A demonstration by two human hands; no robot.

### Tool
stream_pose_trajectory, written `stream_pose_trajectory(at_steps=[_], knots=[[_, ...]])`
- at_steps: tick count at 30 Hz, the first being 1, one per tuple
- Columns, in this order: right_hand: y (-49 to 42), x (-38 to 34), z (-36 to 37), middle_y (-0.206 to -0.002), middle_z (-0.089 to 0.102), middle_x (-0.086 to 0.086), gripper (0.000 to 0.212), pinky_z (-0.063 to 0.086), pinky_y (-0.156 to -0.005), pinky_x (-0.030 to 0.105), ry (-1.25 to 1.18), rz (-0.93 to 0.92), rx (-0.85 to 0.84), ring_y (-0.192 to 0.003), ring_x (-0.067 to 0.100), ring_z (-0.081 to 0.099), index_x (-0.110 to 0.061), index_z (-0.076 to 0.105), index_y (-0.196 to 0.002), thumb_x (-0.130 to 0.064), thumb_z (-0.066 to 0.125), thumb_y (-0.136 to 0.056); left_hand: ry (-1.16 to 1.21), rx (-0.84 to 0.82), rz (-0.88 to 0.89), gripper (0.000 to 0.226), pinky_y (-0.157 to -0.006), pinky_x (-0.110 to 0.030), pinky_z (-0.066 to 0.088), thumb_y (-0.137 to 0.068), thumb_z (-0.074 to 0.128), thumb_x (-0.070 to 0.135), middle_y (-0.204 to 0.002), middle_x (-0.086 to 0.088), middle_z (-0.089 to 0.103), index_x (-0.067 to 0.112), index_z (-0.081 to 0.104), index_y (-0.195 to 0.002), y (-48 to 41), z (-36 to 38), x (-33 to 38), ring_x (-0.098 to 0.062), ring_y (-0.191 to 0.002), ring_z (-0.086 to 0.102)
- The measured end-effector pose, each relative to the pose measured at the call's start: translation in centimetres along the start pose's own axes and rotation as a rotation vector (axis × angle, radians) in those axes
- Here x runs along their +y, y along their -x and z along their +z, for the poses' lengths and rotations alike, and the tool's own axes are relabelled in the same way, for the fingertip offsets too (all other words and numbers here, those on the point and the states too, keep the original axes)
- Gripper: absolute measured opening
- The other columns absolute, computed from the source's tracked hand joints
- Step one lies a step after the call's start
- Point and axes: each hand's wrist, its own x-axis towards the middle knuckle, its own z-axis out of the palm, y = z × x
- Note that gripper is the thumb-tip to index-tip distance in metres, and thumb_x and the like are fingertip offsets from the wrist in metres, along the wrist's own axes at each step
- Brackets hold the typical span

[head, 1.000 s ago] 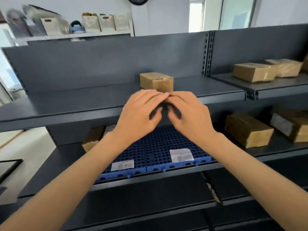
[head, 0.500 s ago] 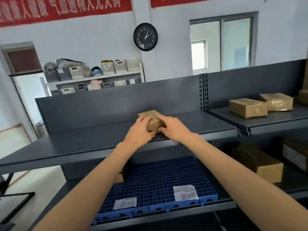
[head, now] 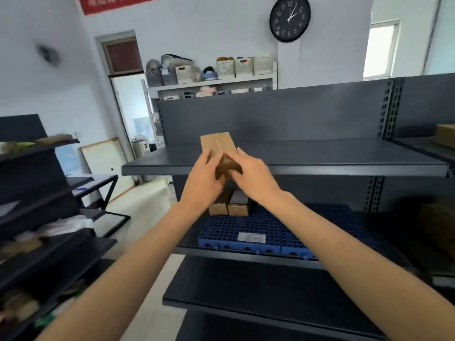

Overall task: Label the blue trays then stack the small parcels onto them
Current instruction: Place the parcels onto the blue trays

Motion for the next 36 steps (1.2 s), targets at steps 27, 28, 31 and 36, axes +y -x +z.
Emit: stream_pose_trajectory(at_steps=[27, 28, 31, 36], knots=[[6.1, 17.4, 10.6, -0.141, 0.052, 0.002, 0.049, 0.053, -0.091, 0.042, 0.035, 0.331, -0.082, -0.107, 0.028, 0.064, -0.03, 0.052, -0.135, -0.013, 0.063, -0.09, 0.167, -0.374, 0.042, 0.062, -0.104, -0.04, 0.044, -0.087, 0.066, 0.015, -0.154, -0.015, 0.031, 0.02, 0.043, -0.144, 1.0, 22.8, -6.5, -0.035, -0.134, 0.042], [5.6, 18.9, 10.9, -0.142, 0.052, 0.002, 0.049, 0.053, -0.091, 0.042, 0.041, 0.357, -0.075, -0.107, 0.028, 0.064, -0.031, 0.052, -0.135, -0.013, 0.063, -0.09, 0.177, -0.394, 0.039, 0.06, -0.108, -0.039, 0.04, -0.088, 0.066, 0.014, -0.154, -0.016, 0.03, 0.019, 0.044, -0.143, 0.0, 24.2, -6.7, -0.035, -0.136, 0.039], [4.1, 22.4, 12.4, -0.133, 0.059, 0.004, 0.048, 0.055, -0.087, 0.037, 0.041, 0.341, -0.055, -0.102, 0.025, 0.067, -0.029, 0.053, -0.135, -0.013, 0.062, -0.091, 0.168, -0.4, 0.087, 0.056, -0.112, -0.045, 0.034, -0.09, 0.063, 0.012, -0.153, -0.019, 0.032, 0.015, 0.044, -0.143, -2.2, 27.6, -7.5, -0.037, -0.14, 0.034], [1.8, 26.1, 15.6, -0.128, 0.063, 0.007, 0.045, 0.056, -0.087, 0.036, 0.046, 0.34, -0.102, -0.102, 0.024, 0.067, -0.023, 0.055, -0.134, -0.013, 0.063, -0.091, -0.127, -0.457, 0.201, 0.059, -0.115, -0.063, 0.004, -0.091, 0.06, 0.025, -0.154, -0.012, 0.034, 0.021, 0.039, -0.146, -4.7, 30.7, -10.6, -0.039, -0.147, 0.009]])
